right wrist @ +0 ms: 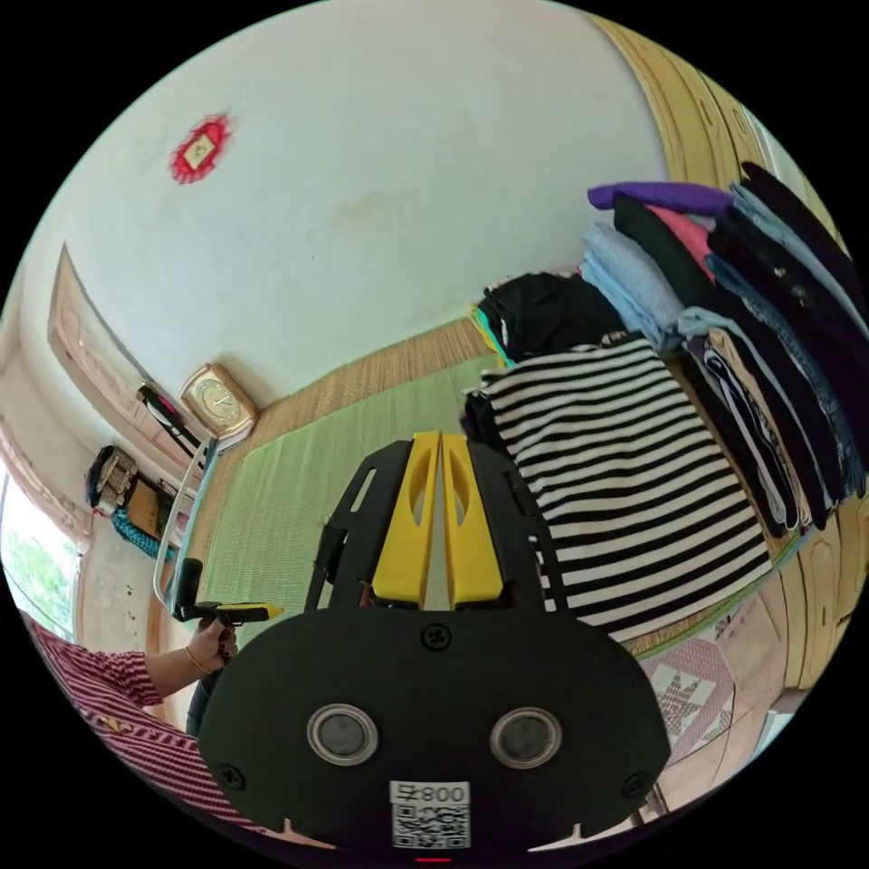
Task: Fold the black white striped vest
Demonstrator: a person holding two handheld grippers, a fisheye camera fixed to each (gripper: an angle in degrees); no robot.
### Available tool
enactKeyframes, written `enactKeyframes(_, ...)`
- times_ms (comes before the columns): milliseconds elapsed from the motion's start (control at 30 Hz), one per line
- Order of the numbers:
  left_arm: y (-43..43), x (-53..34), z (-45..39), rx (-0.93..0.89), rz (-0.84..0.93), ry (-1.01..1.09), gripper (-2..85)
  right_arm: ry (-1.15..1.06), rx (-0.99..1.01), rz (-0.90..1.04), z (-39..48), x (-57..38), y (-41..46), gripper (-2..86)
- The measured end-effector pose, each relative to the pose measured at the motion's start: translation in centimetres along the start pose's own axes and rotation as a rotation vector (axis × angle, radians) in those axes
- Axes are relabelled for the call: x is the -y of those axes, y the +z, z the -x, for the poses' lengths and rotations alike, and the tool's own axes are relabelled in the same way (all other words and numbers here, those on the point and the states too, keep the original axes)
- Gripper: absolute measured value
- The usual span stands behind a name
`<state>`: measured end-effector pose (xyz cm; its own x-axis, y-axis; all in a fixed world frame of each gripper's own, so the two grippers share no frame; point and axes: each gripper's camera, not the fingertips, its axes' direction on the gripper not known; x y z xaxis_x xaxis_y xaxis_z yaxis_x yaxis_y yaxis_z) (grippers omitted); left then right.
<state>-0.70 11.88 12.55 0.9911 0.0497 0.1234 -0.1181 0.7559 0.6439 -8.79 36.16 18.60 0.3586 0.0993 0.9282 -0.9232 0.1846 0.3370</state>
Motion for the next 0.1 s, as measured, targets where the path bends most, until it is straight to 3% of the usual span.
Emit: enactKeyframes(100, 0.4, 0.1, 0.5, 0.095, 0.032, 0.054, 0.4, -0.056, 0.051, -0.014, 2.7, -0.5, 2.1, 0.1)
